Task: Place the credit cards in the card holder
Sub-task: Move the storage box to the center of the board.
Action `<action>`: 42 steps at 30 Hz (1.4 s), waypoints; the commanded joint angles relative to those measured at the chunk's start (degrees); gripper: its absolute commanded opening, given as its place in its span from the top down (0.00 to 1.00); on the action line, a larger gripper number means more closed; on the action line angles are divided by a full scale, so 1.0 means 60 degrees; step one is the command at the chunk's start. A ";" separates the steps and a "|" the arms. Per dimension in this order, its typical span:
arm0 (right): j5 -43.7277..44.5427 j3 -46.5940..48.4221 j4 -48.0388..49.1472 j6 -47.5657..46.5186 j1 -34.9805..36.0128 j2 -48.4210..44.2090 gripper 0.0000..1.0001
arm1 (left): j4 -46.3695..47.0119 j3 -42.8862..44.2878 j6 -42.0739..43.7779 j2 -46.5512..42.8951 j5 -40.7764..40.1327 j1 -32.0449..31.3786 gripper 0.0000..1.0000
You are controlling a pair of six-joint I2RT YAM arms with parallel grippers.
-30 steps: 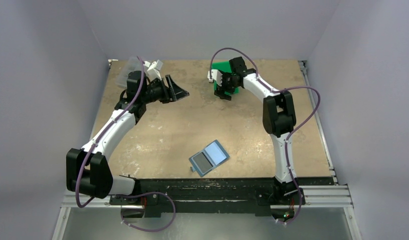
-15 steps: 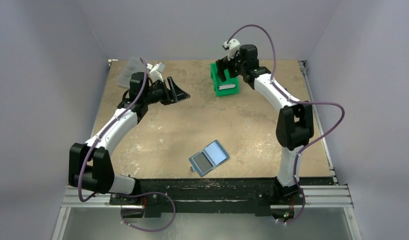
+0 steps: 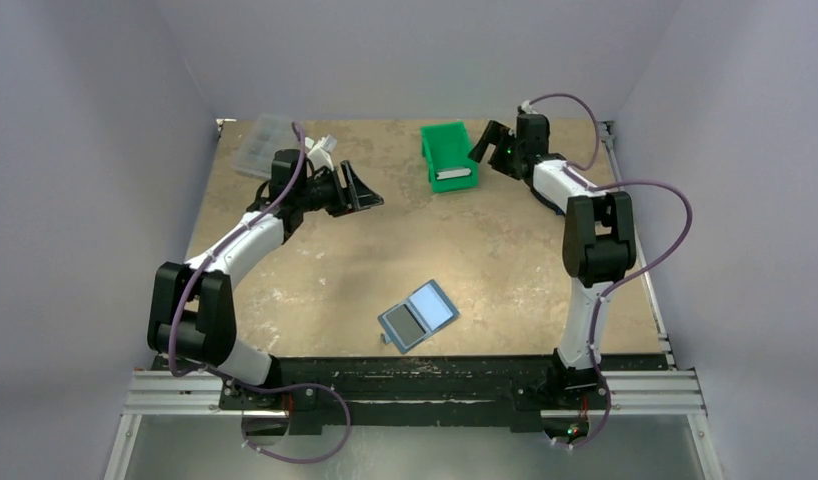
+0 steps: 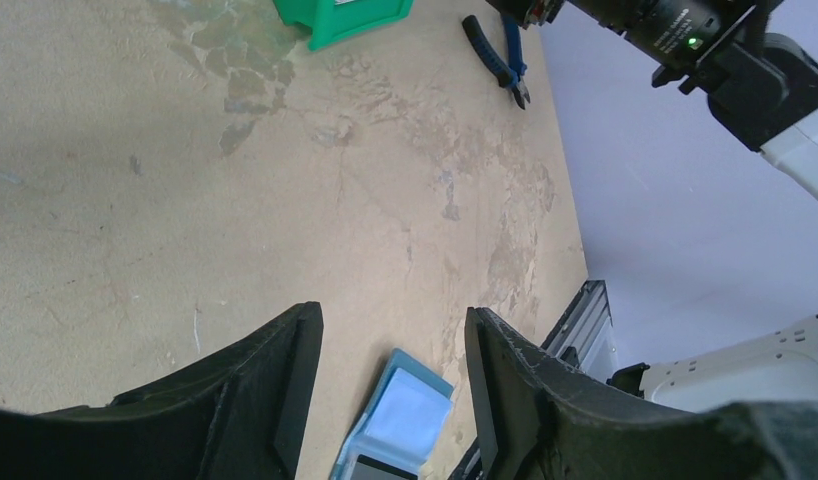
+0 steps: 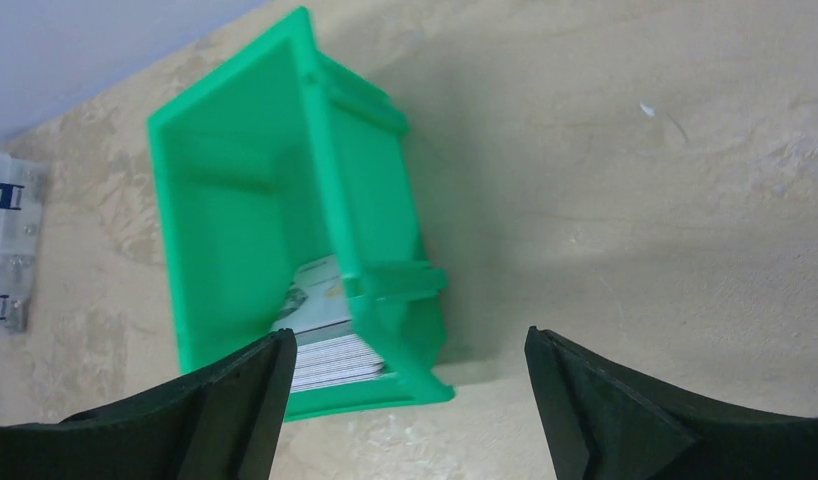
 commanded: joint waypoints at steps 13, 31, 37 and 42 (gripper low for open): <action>-0.2646 -0.1474 0.3510 0.1217 0.0175 0.0384 0.06 | 0.0267 0.0069 0.0140 0.0103 0.0258 0.0020 0.43; -0.0688 -0.2475 0.2866 0.1492 0.2965 -0.1436 0.04 | 0.0179 0.0110 0.0220 -0.0041 0.0282 0.0020 0.43; -0.0110 -0.0312 -0.0684 -0.1287 0.3053 -0.1622 0.05 | 0.0261 0.0112 0.0146 -0.0181 0.0414 0.0020 0.42; 0.1617 0.1781 -0.2888 -0.0470 0.3093 -0.0781 0.03 | 0.0267 0.0115 0.0156 -0.0219 0.0385 0.0016 0.42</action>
